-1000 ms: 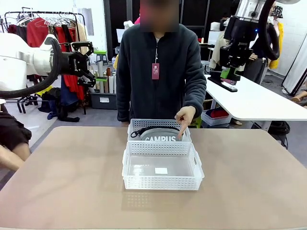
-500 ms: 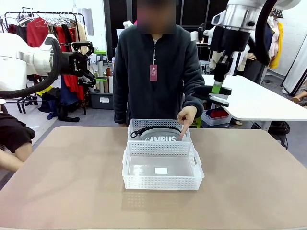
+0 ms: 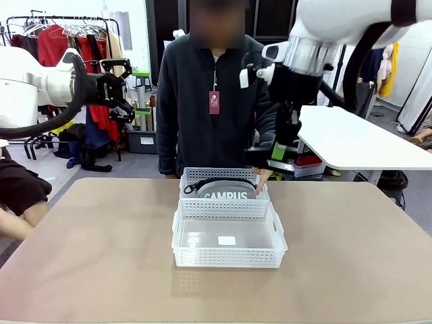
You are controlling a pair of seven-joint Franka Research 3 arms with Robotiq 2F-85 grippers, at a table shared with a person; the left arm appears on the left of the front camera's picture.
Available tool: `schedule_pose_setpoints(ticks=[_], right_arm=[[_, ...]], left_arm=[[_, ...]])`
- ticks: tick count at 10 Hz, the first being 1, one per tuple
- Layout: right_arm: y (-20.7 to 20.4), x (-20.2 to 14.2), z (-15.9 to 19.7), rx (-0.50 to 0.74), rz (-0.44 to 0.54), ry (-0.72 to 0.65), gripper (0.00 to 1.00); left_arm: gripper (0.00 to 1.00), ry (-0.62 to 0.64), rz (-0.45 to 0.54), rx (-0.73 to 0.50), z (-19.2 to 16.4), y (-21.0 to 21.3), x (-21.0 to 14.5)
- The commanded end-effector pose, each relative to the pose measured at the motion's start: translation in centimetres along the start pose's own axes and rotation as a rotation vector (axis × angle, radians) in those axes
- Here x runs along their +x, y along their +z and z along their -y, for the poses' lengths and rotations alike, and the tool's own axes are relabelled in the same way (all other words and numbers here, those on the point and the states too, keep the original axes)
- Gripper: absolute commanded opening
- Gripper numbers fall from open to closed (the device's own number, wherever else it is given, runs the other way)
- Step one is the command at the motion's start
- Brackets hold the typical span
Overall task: Distribute items into two baskets.
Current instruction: Place the picked Stapler into the Organizing basket as instructed by the person.
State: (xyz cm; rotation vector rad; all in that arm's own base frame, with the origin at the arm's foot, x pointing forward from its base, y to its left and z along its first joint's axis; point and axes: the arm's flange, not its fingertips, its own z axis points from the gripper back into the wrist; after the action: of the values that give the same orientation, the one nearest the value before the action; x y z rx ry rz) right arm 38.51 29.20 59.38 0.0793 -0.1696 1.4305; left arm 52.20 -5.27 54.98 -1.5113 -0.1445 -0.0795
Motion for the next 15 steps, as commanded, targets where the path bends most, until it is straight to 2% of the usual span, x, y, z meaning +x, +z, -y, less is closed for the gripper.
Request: schedule_pose_setpoints(ticks=[1,2,3,7,9,13,15], right_arm=[[-1.2,-0.6,0.3,-0.022,0.035,0.033,0.0],[-0.8,-0.7,0.8,-0.036,0.047,-0.008,0.0],[-0.9,0.3,-0.1,-0.008,0.007,0.016,0.0],[-1.3,0.2,0.1,-0.008,0.008,0.012,0.0],[-6.7,3.0,2.2,0.01,-0.058,0.116,0.0],[-13.6,6.9,4.0,0.021,-0.192,0.218,0.0],[-16.9,7.3,3.5,0.012,-0.189,0.227,0.0]], left_arm=[[1.0,0.008,0.002,0.002,0.3,0.1,-0.1],[1.0,0.008,0.002,0.002,0.3,0.1,-0.1],[1.0,0.008,0.002,0.002,0.3,0.1,-0.1],[1.0,0.008,0.002,0.002,0.3,0.1,-0.1],[1.0,0.008,0.002,0.002,0.3,0.1,-0.1],[1.0,0.008,0.002,0.002,0.3,0.1,-0.1],[1.0,0.008,0.002,0.002,0.3,0.1,-0.1]])
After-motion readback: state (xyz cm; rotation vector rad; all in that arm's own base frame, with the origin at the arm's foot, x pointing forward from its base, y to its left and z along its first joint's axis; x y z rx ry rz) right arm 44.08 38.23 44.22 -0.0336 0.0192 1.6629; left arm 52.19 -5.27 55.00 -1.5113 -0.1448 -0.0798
